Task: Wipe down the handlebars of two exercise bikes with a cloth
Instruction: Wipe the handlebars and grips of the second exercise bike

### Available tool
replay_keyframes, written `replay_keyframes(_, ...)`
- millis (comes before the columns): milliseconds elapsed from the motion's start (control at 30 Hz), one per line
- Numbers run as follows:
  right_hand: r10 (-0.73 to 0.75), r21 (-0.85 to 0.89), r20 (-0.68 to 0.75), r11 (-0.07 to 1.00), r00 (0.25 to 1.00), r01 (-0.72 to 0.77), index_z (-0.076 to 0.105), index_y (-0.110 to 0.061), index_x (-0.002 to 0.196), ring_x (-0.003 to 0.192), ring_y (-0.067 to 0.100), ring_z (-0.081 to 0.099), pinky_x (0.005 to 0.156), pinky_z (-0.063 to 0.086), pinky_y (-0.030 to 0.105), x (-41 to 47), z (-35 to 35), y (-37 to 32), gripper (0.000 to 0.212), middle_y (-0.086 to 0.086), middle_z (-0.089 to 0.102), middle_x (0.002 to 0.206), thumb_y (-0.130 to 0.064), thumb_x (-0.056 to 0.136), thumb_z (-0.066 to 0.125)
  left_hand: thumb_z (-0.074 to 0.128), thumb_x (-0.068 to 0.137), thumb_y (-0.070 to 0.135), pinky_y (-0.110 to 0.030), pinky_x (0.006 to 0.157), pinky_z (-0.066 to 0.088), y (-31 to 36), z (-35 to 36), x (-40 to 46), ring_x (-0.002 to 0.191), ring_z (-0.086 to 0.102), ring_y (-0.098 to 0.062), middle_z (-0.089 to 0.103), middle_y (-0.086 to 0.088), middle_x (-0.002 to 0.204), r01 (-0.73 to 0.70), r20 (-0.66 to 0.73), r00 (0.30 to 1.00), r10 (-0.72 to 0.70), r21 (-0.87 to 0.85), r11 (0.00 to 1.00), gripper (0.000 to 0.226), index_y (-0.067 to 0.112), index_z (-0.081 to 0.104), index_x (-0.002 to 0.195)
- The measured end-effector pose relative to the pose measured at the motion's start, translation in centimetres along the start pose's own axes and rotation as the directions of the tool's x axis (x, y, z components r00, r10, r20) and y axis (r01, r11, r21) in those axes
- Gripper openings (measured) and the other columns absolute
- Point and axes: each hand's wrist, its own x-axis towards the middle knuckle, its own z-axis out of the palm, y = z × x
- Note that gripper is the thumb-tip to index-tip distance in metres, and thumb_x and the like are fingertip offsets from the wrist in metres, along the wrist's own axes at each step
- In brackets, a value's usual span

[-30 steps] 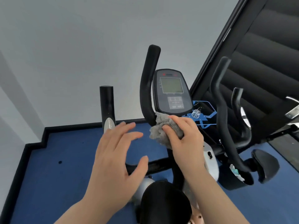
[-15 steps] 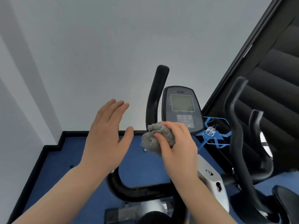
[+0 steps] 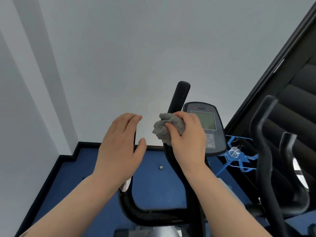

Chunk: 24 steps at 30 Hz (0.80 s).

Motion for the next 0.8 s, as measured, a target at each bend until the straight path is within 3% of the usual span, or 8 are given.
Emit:
replay_keyframes(167, -0.037, -0.065, 0.058, 0.997, 0.998, 0.041, 0.059, -0.033, 0.104, 0.085, -0.003, 0.052, 0.076, 0.036, 0.002, -3.9, -2.1, 1.9, 0.022, -0.015, 0.057, 0.095, -0.028, 0.084, 0.065, 0.058, 0.086, 0.019, -0.027, 0.105, 0.031, -0.4, 0.0, -0.2, 0.128, 0.039, -0.017, 0.047, 0.002, 0.134, -0.015, -0.010, 1.000, 0.015, 0.005, 1.000, 0.049, 0.013, 0.048, 0.133)
replay_keyframes(267, -0.063, -0.097, 0.009, 0.993, 0.998, 0.063, 0.062, -0.025, 0.107, 0.084, -0.005, 0.050, 0.076, 0.035, 0.002, -2.8, -1.1, 1.9, 0.024, -0.013, 0.057, 0.099, -0.023, 0.084, 0.066, 0.057, 0.084, 0.020, -0.028, 0.104, 0.034, -0.3, 0.4, -0.1, 0.127, 0.039, -0.016, 0.048, 0.003, 0.132, 0.002, -0.041, 0.999, -0.002, -0.016, 1.000, 0.048, 0.014, 0.049, 0.131)
replay_keyframes(367, -0.057, -0.101, -0.055, 0.994, 0.997, 0.052, 0.064, -0.020, 0.106, 0.089, 0.004, 0.053, 0.073, 0.035, 0.010, -0.1, 0.5, 0.4, 0.020, -0.007, 0.058, 0.102, -0.019, 0.086, 0.065, 0.051, 0.083, 0.025, -0.025, 0.102, 0.032, -0.1, 0.5, 0.0, 0.125, 0.038, -0.015, 0.047, 0.004, 0.131, 0.010, -0.049, 0.999, -0.011, -0.018, 1.000, 0.048, 0.015, 0.050, 0.130)
replay_keyframes(467, -0.020, 0.000, -0.101, 1.000, 0.995, 0.020, 0.064, -0.022, 0.105, 0.091, -0.001, 0.053, 0.075, 0.036, 0.006, 0.1, 0.2, -0.1, 0.019, -0.007, 0.059, 0.103, -0.020, 0.086, 0.065, 0.051, 0.083, 0.026, -0.024, 0.103, 0.031, -0.3, 0.4, -0.1, 0.125, 0.038, -0.015, 0.048, 0.004, 0.131, -0.008, -0.045, 0.999, 0.008, 0.000, 1.000, 0.048, 0.015, 0.050, 0.130)
replay_keyframes(600, -0.186, 0.117, -0.228, 0.969, 0.956, 0.216, 0.057, -0.038, 0.115, 0.100, -0.006, 0.049, 0.084, 0.036, 0.002, 2.9, -4.0, -1.5, 0.033, -0.013, 0.049, 0.106, -0.019, 0.088, 0.061, 0.051, 0.082, 0.027, -0.027, 0.100, 0.035, -0.4, 0.4, -0.1, 0.124, 0.038, -0.014, 0.048, 0.004, 0.130, -0.009, -0.054, 0.998, 0.009, -0.003, 1.000, 0.048, 0.015, 0.050, 0.129)
replay_keyframes(733, -0.309, -0.150, 0.055, 0.937, 0.949, 0.314, 0.063, -0.029, 0.118, 0.108, 0.014, 0.046, 0.089, 0.041, 0.019, 7.4, -3.9, -3.2, 0.031, -0.005, 0.049, 0.111, -0.015, 0.090, 0.058, 0.052, 0.082, 0.027, -0.030, 0.098, 0.039, -0.3, 0.6, -0.1, 0.123, 0.040, -0.017, 0.048, 0.002, 0.129, -0.013, -0.059, 0.998, 0.012, -0.004, 1.000, 0.048, 0.015, 0.051, 0.128)
replay_keyframes(800, -0.307, -0.161, 0.064, 0.936, 0.950, 0.313, 0.065, -0.026, 0.115, 0.108, 0.016, 0.045, 0.089, 0.039, 0.018, 7.4, -3.3, -2.7, 0.031, -0.003, 0.054, 0.111, -0.011, 0.090, 0.057, 0.052, 0.082, 0.026, -0.031, 0.098, 0.040, -0.4, 0.6, 0.0, 0.123, 0.041, -0.017, 0.049, 0.003, 0.128, -0.021, -0.058, 0.998, 0.021, -0.002, 1.000, 0.048, 0.015, 0.051, 0.128)
